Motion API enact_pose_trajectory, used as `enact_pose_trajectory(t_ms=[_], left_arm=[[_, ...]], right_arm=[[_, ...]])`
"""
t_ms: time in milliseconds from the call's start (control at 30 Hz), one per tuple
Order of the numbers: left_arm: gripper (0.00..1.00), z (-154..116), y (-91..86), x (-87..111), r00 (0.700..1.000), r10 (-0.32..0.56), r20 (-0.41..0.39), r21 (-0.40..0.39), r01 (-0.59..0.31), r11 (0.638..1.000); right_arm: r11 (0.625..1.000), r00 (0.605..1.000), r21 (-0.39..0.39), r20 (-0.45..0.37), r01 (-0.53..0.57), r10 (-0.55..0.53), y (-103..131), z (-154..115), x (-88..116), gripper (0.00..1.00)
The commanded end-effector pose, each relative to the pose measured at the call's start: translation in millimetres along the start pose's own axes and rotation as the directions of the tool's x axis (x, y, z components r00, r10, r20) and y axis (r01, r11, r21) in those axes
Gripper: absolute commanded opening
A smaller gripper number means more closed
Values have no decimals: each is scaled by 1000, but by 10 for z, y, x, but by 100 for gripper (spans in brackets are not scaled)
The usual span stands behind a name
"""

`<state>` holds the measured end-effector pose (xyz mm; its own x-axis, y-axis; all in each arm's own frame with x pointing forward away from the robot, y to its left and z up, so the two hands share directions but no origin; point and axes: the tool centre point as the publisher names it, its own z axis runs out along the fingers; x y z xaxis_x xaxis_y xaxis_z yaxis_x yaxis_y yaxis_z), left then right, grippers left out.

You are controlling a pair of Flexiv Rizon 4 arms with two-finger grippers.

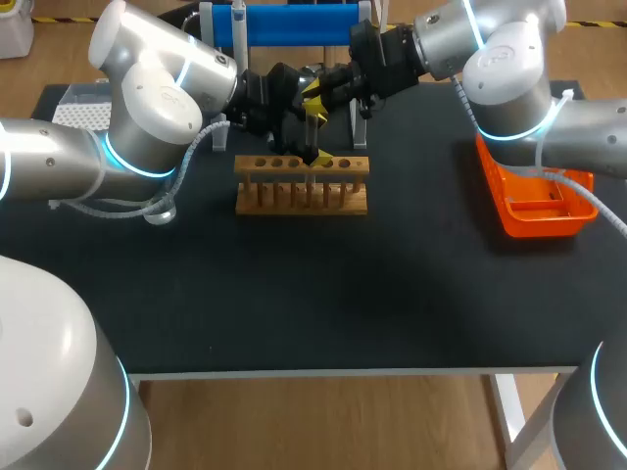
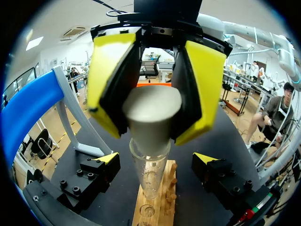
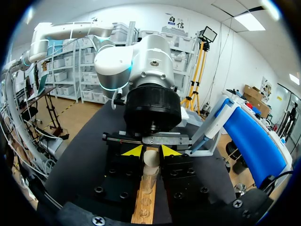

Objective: Invert the test tube, pick up the pipette, mount the tip to pipette, aspirate from beaker and dispense into the tube, eject the tip, return the pipette, and cap with the stopper.

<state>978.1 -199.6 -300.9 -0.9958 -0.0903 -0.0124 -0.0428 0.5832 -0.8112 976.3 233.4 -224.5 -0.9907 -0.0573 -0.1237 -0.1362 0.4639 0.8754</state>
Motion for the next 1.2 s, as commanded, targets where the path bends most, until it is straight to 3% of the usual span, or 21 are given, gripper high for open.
enact_pose_trajectory(t_ms=[33, 1033, 1067, 1133, 1167, 1200], left_arm=[[100, 5, -2, -18, 1000, 0, -4, -2, 0, 1000], [100, 5, -2, -18, 1000, 0, -4, -2, 0, 1000], [100, 5, -2, -18, 1000, 0, -4, -2, 0, 1000], [100, 5, -2, -18, 1000, 0, -4, -2, 0, 1000], [100, 5, -2, -18, 1000, 0, -4, -2, 0, 1000], [100, 5, -2, -18, 1000, 0, -4, -2, 0, 1000]], right_arm=[[1000, 1000, 4, -8, 0, 0, -4, -6, 3, 0], [998, 999, 61, -34, -17, 19, -119, 78, 51, 0], [998, 999, 61, -33, -17, 19, -120, 76, 51, 5], [998, 1000, 57, -25, -18, 19, -116, 60, 47, 47], [998, 1000, 56, -20, -17, 18, -114, 51, 44, 81], [999, 1000, 50, -17, -17, 18, -110, 40, 39, 100]])
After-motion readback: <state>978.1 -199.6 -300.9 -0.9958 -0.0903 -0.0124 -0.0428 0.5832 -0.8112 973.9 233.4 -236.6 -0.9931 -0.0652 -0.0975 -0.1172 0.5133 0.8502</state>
